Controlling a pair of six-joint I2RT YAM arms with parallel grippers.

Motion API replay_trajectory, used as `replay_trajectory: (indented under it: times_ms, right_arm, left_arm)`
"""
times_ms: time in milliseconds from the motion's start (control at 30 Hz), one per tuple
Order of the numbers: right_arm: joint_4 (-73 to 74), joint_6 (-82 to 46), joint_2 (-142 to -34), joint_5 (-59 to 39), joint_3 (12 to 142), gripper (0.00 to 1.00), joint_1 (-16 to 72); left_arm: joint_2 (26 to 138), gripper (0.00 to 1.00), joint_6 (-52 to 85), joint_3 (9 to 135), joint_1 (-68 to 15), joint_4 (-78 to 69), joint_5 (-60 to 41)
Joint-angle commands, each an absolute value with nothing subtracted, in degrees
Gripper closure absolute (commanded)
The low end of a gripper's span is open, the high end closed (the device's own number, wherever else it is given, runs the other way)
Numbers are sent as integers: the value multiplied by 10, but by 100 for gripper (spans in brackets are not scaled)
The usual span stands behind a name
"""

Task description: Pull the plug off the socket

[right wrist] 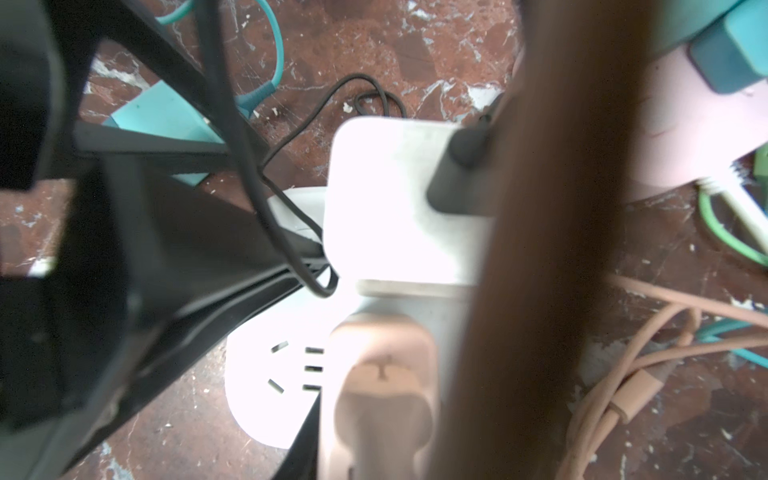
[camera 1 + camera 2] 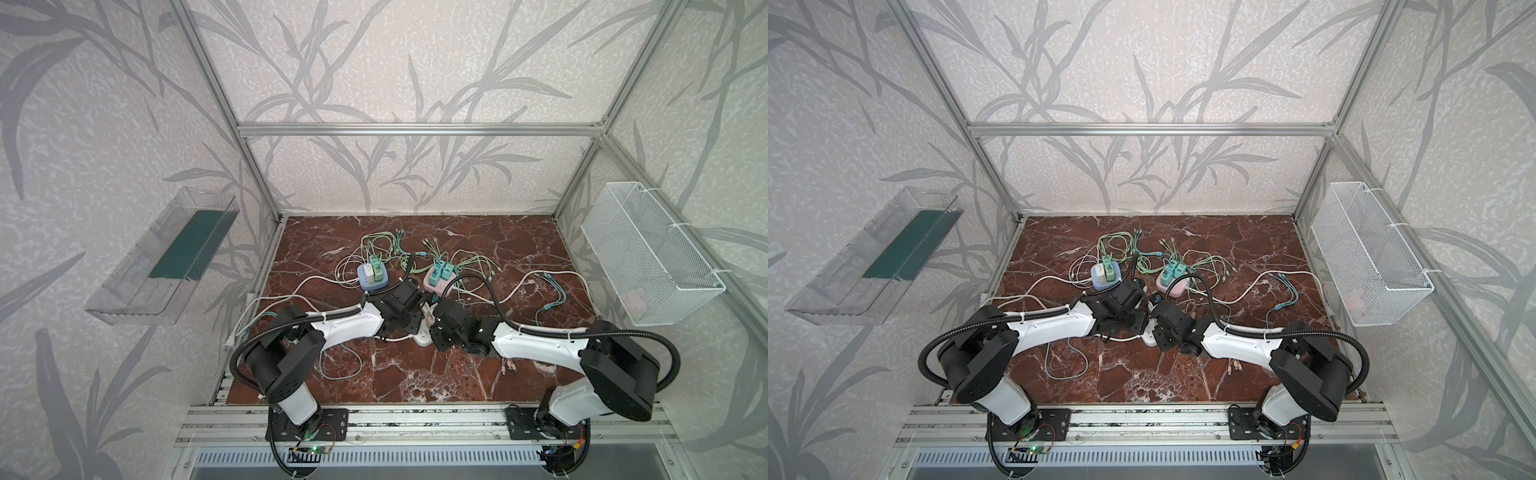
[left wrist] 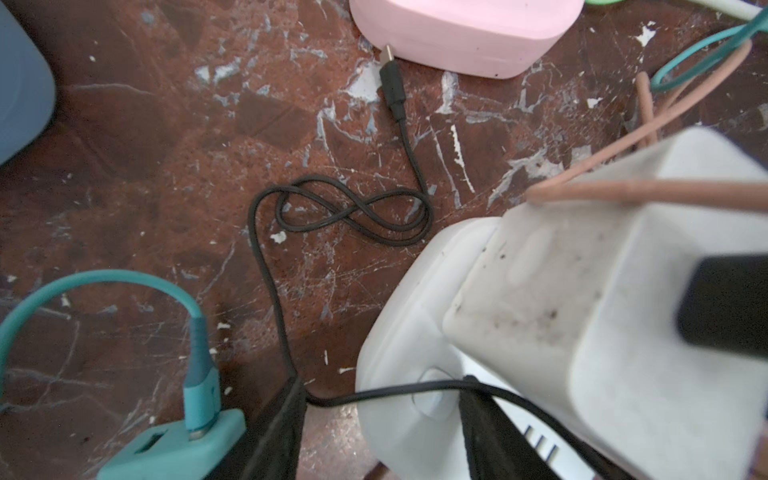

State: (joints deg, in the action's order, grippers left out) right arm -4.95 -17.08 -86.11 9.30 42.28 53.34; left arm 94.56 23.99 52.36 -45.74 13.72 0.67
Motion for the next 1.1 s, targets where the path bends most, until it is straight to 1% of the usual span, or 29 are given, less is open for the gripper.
replay_trajectory:
  times_ms: [0,200,300,400,733,867,1067]
  right_arm:
    - [-48,-160,-851,116,451,92,542]
    - [-49,-165,-846,126,452,92,544]
    - [-27,-182,-840,127,442,92,544]
    - [5,-193,-831,113,426,92,540]
    - [-1,-186,-827,98,432,92,536]
    - [-48,-173,-834,128,458,93,549]
    - [-55,-169,-825,147,457,93,551]
  left_arm:
    - [973,41,238,511,-462,205,34]
    - [973,40,238,508,-465,206,36]
    - [973,40,237,509,-467,205,35]
    - [973,40,236,508,-467,206,35]
    - [964,40,236,496,-468,200,39]
    - [966,40,237,495,-468,198,39]
    - [966,40,237,494,-468,199,40]
